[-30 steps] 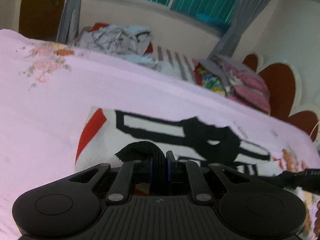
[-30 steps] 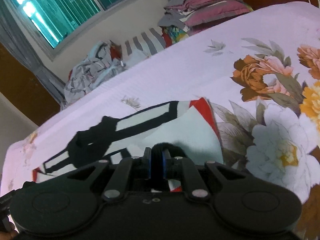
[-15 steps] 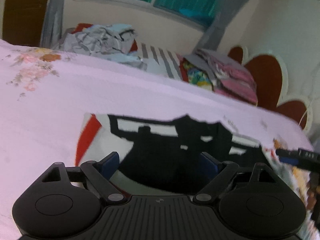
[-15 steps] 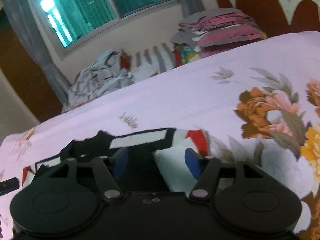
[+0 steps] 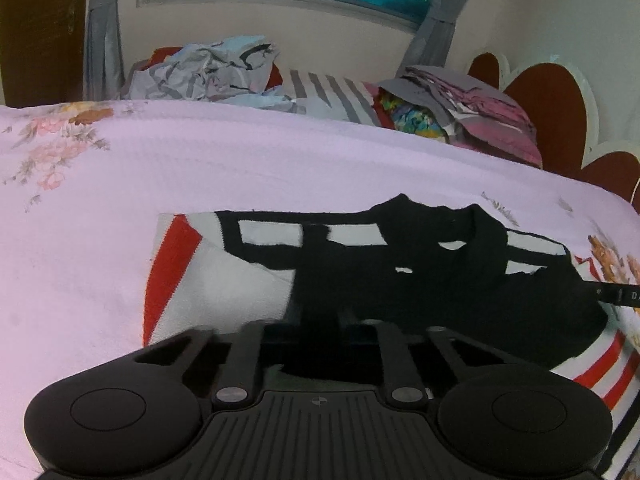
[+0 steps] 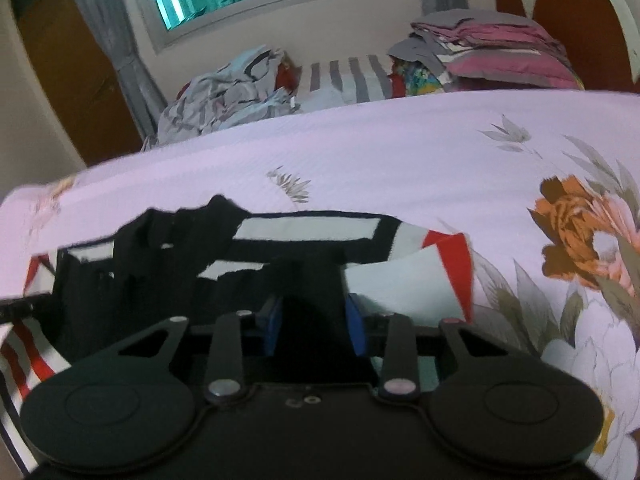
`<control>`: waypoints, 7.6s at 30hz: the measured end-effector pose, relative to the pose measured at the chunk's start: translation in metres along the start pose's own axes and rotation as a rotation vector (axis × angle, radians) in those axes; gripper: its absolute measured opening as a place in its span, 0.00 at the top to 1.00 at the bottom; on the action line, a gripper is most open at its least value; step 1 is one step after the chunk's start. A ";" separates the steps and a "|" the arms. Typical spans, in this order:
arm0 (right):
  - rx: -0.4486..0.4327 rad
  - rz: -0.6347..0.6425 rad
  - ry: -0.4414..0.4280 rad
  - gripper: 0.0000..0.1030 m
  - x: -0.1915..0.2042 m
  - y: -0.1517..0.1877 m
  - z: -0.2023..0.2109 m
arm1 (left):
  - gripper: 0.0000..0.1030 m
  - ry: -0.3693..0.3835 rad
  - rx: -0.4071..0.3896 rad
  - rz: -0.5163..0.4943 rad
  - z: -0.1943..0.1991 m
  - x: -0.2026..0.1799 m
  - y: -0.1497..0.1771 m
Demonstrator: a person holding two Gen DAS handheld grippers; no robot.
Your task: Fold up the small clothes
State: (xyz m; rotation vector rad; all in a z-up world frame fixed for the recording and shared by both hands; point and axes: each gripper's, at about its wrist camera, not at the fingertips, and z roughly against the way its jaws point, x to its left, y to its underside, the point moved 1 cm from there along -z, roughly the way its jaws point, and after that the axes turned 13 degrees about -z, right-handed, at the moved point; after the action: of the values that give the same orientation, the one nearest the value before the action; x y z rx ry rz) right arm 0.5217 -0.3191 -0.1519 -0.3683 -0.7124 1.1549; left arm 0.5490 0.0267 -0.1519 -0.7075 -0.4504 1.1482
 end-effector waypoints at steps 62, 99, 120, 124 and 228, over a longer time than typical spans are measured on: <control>-0.153 -0.002 0.147 0.87 -0.013 -0.013 -0.016 | 0.95 -0.194 -0.106 0.037 -0.013 0.009 0.000; -0.084 0.072 0.024 0.72 0.063 0.075 0.060 | 0.33 -0.073 -0.015 -0.087 0.058 -0.057 0.046; -0.085 0.114 0.247 0.70 0.036 0.119 0.093 | 0.33 -0.061 0.016 -0.125 0.078 -0.051 0.066; -0.078 0.101 0.304 0.65 0.018 0.123 0.094 | 0.32 -0.057 0.021 -0.135 0.081 -0.046 0.071; 0.057 -0.261 -0.192 0.29 -0.060 0.041 0.100 | 0.34 0.325 -0.181 -0.171 0.102 -0.232 0.062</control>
State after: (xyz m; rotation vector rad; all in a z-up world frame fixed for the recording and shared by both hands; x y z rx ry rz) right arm 0.4120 -0.3681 -0.1233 -0.1119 -0.8663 0.9676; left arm 0.3577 -0.1475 -0.1170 -0.9756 -0.3338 0.8195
